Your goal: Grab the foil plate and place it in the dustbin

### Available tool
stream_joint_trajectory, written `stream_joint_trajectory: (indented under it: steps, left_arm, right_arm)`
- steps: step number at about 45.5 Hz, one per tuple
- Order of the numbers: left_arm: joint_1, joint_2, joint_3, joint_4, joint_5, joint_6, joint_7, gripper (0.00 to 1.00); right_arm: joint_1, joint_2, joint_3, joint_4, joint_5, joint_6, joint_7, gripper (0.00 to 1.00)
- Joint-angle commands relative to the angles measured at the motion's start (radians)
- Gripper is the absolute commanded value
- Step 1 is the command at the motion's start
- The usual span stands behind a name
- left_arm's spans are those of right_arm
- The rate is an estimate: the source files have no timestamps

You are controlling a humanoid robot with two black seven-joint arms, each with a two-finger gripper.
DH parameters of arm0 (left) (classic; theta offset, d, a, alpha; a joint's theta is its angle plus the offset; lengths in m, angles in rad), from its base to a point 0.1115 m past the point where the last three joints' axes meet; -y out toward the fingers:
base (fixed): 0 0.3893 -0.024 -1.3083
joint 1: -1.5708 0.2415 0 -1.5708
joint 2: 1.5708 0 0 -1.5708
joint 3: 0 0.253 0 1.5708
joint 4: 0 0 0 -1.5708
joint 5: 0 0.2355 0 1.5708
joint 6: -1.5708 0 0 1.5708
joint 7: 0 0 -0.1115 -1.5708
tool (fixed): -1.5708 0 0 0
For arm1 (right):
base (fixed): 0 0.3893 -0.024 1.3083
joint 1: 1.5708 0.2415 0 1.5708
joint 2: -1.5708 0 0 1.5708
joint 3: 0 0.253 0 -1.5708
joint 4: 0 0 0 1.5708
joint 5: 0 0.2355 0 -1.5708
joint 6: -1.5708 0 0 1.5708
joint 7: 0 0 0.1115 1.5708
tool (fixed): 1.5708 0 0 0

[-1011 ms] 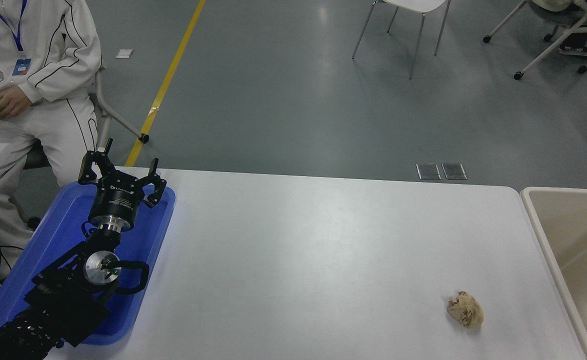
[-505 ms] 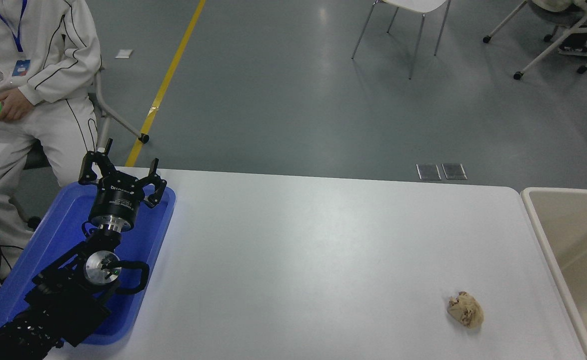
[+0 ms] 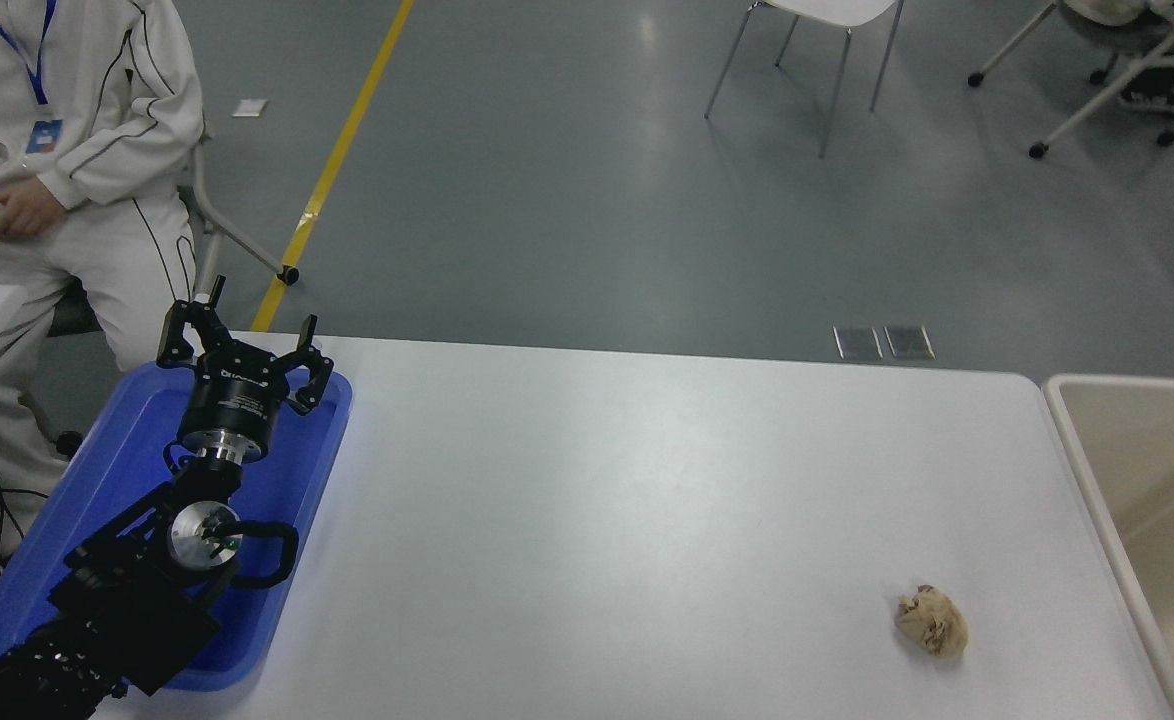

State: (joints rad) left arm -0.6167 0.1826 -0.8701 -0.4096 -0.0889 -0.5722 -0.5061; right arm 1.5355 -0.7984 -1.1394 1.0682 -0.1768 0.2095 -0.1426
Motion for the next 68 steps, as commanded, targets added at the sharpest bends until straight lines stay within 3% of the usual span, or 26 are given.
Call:
stream_joint_trajectory:
  steps: [1, 10, 18, 34, 68]
  left_arm:
    - [0.000, 0.000, 0.000, 0.000, 0.000, 0.000, 0.000, 1.00]
    - [0.000, 0.001, 0.000, 0.000, 0.000, 0.000, 0.000, 1.00]
    - [0.000, 0.000, -0.001, 0.000, 0.000, 0.000, 0.000, 1.00]
    - [0.000, 0.000, 0.000, 0.000, 0.000, 0.000, 0.000, 1.00]
    - [0.000, 0.000, 0.000, 0.000, 0.000, 0.000, 0.000, 1.00]
  right_arm:
    - [0.218, 0.034, -0.100, 0.062, -0.001, 0.327, 0.000, 1.00]
    - [0.392, 0.113, -0.169, 0.150, -0.047, 0.494, 0.000, 1.00]
    - [0.551, 0.171, -0.177, 0.291, -0.107, 0.542, 0.000, 1.00]
    - [0.739, 0.280, -0.149, 0.407, -0.099, 0.576, 0.000, 1.00]
    - [0.917, 0.297, -0.109, 0.411, -0.104, 0.576, 0.000, 1.00]
